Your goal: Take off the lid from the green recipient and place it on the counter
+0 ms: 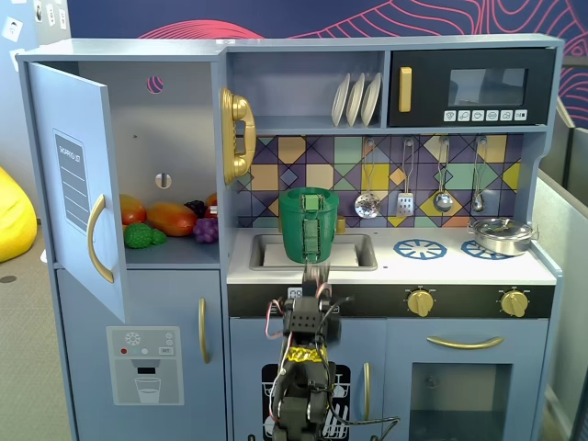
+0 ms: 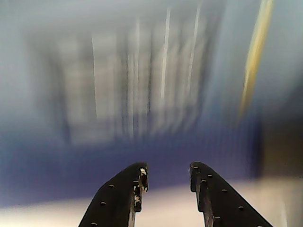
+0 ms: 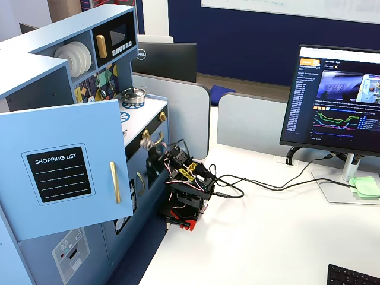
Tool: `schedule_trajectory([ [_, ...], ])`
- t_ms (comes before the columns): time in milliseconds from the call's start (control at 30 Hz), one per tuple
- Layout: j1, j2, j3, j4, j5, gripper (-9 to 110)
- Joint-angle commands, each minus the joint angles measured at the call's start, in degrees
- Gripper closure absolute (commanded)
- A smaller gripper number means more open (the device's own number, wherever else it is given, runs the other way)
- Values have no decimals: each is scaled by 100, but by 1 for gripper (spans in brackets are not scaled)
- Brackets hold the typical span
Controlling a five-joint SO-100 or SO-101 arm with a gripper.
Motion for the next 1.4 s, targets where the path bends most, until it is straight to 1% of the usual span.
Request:
schedule_trajectory([
  [0,105,-668,-1143,-1758,211,94],
  [67,18,-958,-1441,-2399,334,88],
  [167,-18,-1336,-1740,-3067,220,77],
  [267,-35,-1661,-2013,-3366,158,72],
  [367,-26,-2039,-2312,-3612,88,71],
  [533,-26,-2786,-2874,-4324,-44,70],
  [767,-149,-3656,-3612,-4860,-211,71],
  [1100,-290,-4755,-4729,-5027,-396,72],
  [1367,-404,-5106,-5010,-5045,-483,73],
])
